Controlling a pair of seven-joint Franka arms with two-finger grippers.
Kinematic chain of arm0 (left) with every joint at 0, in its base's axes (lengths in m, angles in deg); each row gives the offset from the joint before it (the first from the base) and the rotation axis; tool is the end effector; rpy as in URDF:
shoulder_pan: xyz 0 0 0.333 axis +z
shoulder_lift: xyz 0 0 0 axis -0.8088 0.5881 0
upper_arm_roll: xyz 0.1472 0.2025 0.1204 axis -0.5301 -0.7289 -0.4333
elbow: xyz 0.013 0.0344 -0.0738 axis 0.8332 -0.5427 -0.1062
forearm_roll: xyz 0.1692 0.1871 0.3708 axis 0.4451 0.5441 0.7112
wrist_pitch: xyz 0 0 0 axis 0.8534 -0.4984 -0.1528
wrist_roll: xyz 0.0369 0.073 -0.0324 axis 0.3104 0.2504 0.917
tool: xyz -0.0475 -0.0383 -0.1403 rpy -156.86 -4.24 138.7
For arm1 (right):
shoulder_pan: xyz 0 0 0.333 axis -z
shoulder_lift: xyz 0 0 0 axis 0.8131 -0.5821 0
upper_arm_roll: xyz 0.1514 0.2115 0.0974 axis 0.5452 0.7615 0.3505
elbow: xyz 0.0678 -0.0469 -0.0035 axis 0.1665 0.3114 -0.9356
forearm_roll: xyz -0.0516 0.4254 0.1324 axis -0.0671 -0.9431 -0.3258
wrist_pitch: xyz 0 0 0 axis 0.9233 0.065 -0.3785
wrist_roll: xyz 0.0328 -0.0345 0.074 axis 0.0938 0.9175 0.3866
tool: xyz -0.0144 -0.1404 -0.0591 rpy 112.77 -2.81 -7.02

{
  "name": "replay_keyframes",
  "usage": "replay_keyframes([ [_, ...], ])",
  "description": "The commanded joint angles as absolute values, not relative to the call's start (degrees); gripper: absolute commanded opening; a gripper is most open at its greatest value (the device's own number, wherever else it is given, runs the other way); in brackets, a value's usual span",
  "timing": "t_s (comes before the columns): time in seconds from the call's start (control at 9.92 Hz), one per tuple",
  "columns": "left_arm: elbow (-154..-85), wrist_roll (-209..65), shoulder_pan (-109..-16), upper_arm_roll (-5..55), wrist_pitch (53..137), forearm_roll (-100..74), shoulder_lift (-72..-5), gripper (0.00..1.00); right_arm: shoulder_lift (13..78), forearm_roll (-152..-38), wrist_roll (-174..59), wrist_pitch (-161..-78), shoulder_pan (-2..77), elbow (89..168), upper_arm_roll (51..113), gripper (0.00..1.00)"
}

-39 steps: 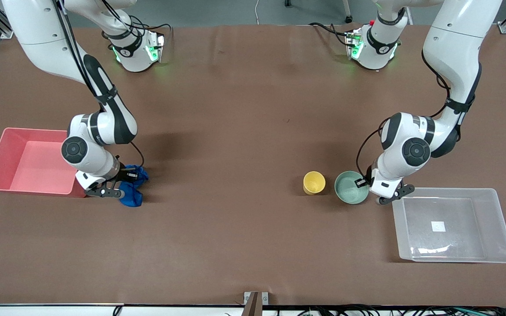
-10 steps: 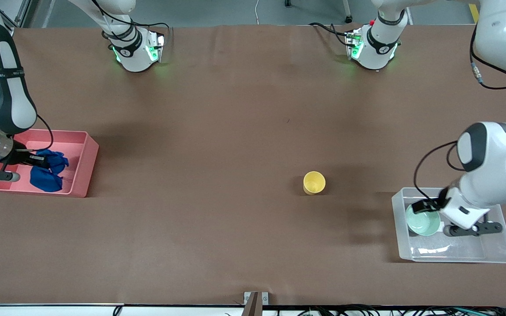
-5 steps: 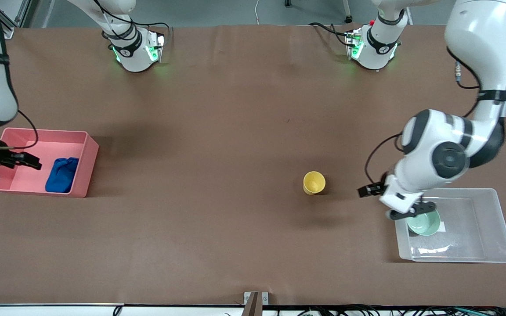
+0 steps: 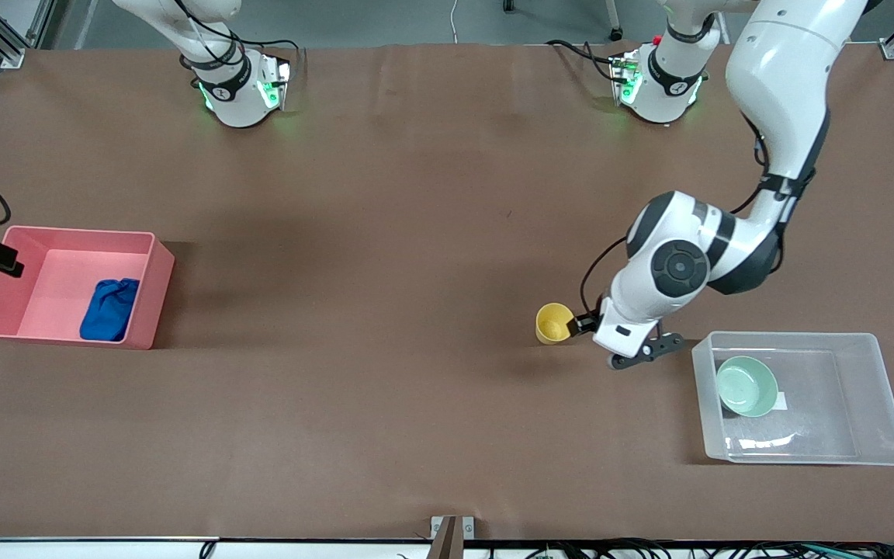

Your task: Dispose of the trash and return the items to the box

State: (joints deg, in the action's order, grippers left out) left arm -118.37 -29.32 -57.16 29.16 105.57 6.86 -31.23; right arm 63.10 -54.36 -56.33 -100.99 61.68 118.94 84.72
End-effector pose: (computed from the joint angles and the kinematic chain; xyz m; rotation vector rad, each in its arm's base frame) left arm 0.6290 -0.2837 0.1571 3.0557 0.5318 -0.0841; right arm 0.6398 -0.1204 0.4880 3.0677 -0.0830 0.0181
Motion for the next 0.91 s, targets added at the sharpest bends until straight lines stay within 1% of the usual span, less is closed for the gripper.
replay_keyframes([
  [0.0, -120.6, -26.0, -58.6, 29.0, 108.8, 8.2, -28.8, 0.75, 69.4, -53.4, -60.3, -97.2, 58.6, 121.1, 84.8, 1.00],
  [0.1, -120.6, -25.9, -58.7, 29.0, 108.8, 8.2, -28.2, 0.67, 72.1, -53.6, -60.3, -97.5, 58.1, 123.5, 84.8, 1.00],
  [0.3, -120.6, -25.9, -59.0, 29.1, 108.9, 8.2, -27.5, 0.40, 75.1, -54.0, -60.3, -96.9, 56.9, 125.8, 84.8, 1.00],
  [0.4, -120.5, -25.9, -59.0, 29.1, 108.9, 8.2, -27.3, 0.25, 75.2, -54.1, -60.3, -96.1, 56.3, 125.6, 84.8, 1.00],
  [0.5, -120.2, -25.9, -59.1, 29.1, 108.9, 8.3, -27.1, 0.15, 75.1, -54.1, -60.2, -95.9, 56.3, 125.1, 84.8, 1.00],
  [0.6, -120.0, -25.9, -59.2, 29.1, 108.9, 8.3, -27.1, 0.08, 74.9, -54.1, -60.2, -95.8, 56.3, 124.5, 84.7, 1.00],
  [0.71, -119.8, -26.0, -59.2, 29.1, 108.9, 8.3, -27.2, 0.06, 74.8, -54.1, -60.3, -95.8, 56.2, 124.3, 84.7, 1.00],
  [0.81, -119.7, -26.5, -59.2, 29.0, 108.9, 8.3, -27.8, 0.01, 74.8, -54.1, -60.4, -95.8, 55.7, 124.3, 84.7, 1.00],
])
